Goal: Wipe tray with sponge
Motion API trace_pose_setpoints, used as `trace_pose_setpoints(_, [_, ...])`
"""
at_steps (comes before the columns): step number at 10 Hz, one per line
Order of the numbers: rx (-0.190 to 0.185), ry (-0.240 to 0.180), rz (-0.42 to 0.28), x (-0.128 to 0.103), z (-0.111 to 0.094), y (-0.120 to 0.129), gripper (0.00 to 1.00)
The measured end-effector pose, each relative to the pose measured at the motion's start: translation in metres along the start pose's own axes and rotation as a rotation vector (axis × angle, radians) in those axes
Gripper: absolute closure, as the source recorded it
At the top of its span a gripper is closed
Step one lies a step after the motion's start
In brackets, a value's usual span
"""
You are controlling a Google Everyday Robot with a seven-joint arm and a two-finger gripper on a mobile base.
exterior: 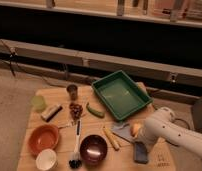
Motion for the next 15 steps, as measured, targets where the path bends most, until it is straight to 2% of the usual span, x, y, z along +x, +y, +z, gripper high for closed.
trace_pose_setpoints(1, [-0.008,0.010,-0.009,-0.001,-0.001,0.000,0.82])
trace_pose_setpoints(2, [-0.022,0.039,-0.021,-0.008,-0.006,-0.003,0.87])
trace_pose_setpoints(3, [-0.030,0.065,-0.039,-0.018,-0.014,-0.013,0.96])
trace_pose_setpoints(4, [-0.032,0.084,-0.056,-0.024,-0.019,-0.021,1.00])
trace_pose_setpoints(8, [-0.036,0.144,-0.120,-0.041,-0.044,-0.046,1.00])
trace_pose_setpoints(10, [-0.041,0.166,-0.140,-0.038,-0.058,-0.063,1.00])
trace_pose_setpoints(15, [-0.049,0.192,-0.174,-0.007,-0.092,-0.117,1.00])
